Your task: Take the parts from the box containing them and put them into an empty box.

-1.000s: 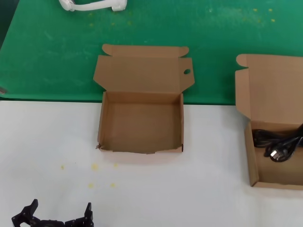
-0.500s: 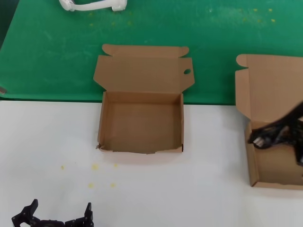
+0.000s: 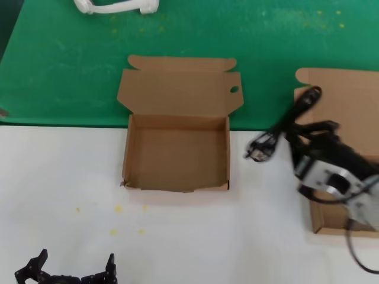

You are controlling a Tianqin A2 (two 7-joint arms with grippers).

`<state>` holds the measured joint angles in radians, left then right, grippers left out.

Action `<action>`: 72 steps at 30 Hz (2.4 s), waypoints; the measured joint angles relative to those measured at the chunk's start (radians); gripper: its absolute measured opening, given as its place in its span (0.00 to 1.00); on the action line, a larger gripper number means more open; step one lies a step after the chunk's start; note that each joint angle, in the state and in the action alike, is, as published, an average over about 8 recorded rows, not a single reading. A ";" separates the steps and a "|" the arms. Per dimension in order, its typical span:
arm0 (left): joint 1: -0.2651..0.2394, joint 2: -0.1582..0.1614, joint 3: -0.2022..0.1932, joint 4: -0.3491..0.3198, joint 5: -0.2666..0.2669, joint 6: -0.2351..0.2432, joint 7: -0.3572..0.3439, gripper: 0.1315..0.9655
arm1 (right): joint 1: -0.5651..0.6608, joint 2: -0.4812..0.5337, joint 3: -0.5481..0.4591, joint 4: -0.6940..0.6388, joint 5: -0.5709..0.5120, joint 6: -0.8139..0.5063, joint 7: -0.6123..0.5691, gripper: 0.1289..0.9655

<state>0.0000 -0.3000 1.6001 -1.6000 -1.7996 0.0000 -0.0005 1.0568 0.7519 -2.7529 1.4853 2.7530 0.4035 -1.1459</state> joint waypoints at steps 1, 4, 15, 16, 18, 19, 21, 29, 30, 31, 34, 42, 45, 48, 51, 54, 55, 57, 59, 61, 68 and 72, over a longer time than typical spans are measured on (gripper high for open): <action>0.000 0.000 0.000 0.000 0.000 0.000 0.000 1.00 | 0.008 -0.026 0.000 -0.018 0.000 -0.006 -0.008 0.03; 0.000 0.000 0.000 0.000 0.000 0.000 0.000 1.00 | 0.030 -0.102 0.000 -0.072 0.000 -0.024 -0.030 0.03; 0.000 0.000 0.000 0.000 0.000 0.000 0.000 1.00 | 0.091 -0.350 0.000 -0.236 0.000 -0.068 -0.095 0.03; 0.000 0.000 0.000 0.000 0.000 0.000 0.000 1.00 | 0.093 -0.368 0.000 -0.249 0.000 -0.071 -0.099 0.03; 0.000 0.000 0.000 0.000 0.000 0.000 0.000 1.00 | 0.098 -0.403 0.000 -0.274 0.000 -0.077 -0.107 0.03; 0.000 0.000 0.000 0.000 0.000 0.000 0.000 1.00 | 0.099 -0.419 0.000 -0.288 0.000 -0.080 -0.110 0.03; 0.000 0.000 0.000 0.000 0.000 0.000 0.000 1.00 | 0.100 -0.448 0.000 -0.315 0.000 -0.087 -0.115 0.03; 0.000 0.000 0.000 0.000 0.000 0.000 0.000 1.00 | 0.094 -0.522 0.000 -0.410 0.000 -0.112 -0.120 0.03; 0.000 0.000 0.000 0.000 0.000 0.000 0.000 1.00 | 0.093 -0.527 0.000 -0.420 0.000 -0.113 -0.120 0.03; 0.000 0.000 0.000 0.000 0.000 0.000 0.000 1.00 | 0.093 -0.531 0.000 -0.429 0.000 -0.114 -0.121 0.03; 0.000 0.000 0.000 0.000 0.000 0.000 0.000 1.00 | 0.093 -0.538 0.000 -0.454 0.000 -0.115 -0.122 0.03; 0.000 0.000 0.000 0.000 0.000 0.000 0.000 1.00 | 0.092 -0.525 0.000 -0.460 0.000 -0.106 -0.121 0.05; 0.000 0.000 0.000 0.000 0.000 0.000 0.000 1.00 | 0.087 -0.512 0.000 -0.446 0.000 -0.101 -0.120 0.08; 0.000 0.000 0.000 0.000 0.000 0.000 0.000 1.00 | 0.082 -0.497 0.000 -0.428 0.000 -0.095 -0.119 0.10; 0.000 0.000 0.000 0.000 0.000 0.000 0.000 1.00 | 0.077 -0.480 0.000 -0.406 0.000 -0.089 -0.117 0.10; 0.000 0.000 0.000 0.000 0.000 0.000 0.000 1.00 | 0.074 -0.457 0.000 -0.375 0.000 -0.077 -0.114 0.14; 0.000 0.000 0.000 0.000 0.000 0.000 0.000 1.00 | 0.074 -0.447 0.000 -0.361 0.000 -0.072 -0.112 0.16; 0.000 0.000 0.000 0.000 0.000 0.000 0.000 1.00 | 0.073 -0.424 0.000 -0.327 0.000 -0.058 -0.106 0.20; 0.000 0.000 0.000 0.000 0.000 0.000 0.000 1.00 | 0.071 -0.393 0.000 -0.282 0.000 -0.039 -0.096 0.24; 0.000 0.000 0.000 0.000 0.000 0.000 0.000 1.00 | 0.070 -0.357 0.000 -0.229 0.000 -0.018 -0.083 0.25; 0.000 0.000 0.000 0.000 0.000 0.000 0.000 1.00 | 0.047 -0.188 0.000 -0.025 0.000 0.060 -0.015 0.45; 0.000 0.000 0.000 0.000 0.000 0.000 0.000 1.00 | 0.021 -0.080 0.000 0.071 0.000 0.095 0.038 0.54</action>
<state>0.0000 -0.3000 1.6001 -1.6000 -1.7996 0.0000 -0.0004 1.0783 0.6716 -2.7530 1.5562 2.7530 0.4982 -1.1076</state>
